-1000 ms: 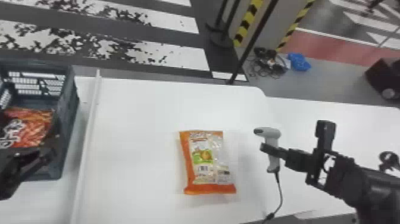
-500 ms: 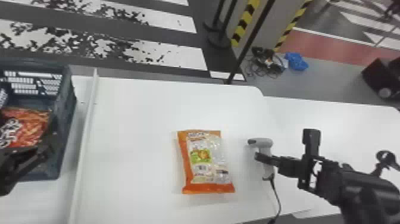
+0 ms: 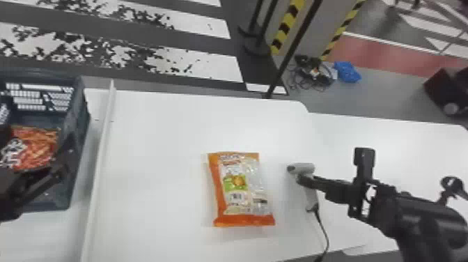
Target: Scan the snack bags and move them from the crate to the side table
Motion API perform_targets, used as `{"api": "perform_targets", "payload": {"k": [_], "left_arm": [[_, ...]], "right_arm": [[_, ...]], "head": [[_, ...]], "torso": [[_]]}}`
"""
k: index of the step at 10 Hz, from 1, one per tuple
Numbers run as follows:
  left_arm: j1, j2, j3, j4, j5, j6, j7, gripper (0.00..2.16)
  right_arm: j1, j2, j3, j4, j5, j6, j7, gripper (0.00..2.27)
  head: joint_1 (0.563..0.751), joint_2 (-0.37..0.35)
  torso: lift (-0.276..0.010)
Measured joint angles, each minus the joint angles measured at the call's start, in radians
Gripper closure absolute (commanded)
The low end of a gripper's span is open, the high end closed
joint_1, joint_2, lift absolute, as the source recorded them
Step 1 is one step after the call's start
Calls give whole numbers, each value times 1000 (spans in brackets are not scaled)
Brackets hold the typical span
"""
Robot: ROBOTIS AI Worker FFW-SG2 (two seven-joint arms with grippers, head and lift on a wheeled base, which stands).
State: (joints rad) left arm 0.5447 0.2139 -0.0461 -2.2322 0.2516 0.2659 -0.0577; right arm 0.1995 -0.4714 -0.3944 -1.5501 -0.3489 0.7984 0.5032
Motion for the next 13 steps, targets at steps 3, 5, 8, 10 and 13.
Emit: {"api": "perform_targets", "payload": {"k": [3, 5, 8, 10, 13], "left_arm": [[-6, 0, -5, 1, 0, 3, 3, 80], [-5, 0, -8, 5, 0, 3, 4, 76], [-2, -1, -14, 9, 1, 2, 2, 80], [4, -1, -15, 16, 9, -2, -1, 80], [21, 1, -2, 7, 14, -8, -3, 80]], "right_arm": [[58, 4, -77, -140, -38, 61, 24, 97], [85, 4, -120, -291, -75, 308, 102, 97], [91, -3, -129, -382, -133, 524, 194, 110], [37, 1, -64, -284, -138, 523, 227, 110], [-35, 7, 60, -170, -63, 441, 232, 110]], "head": [[695, -350], [695, -350], [695, -312], [695, -278], [695, -245]], "torso": [[-87], [-87], [-87], [-87], [-87]]}}
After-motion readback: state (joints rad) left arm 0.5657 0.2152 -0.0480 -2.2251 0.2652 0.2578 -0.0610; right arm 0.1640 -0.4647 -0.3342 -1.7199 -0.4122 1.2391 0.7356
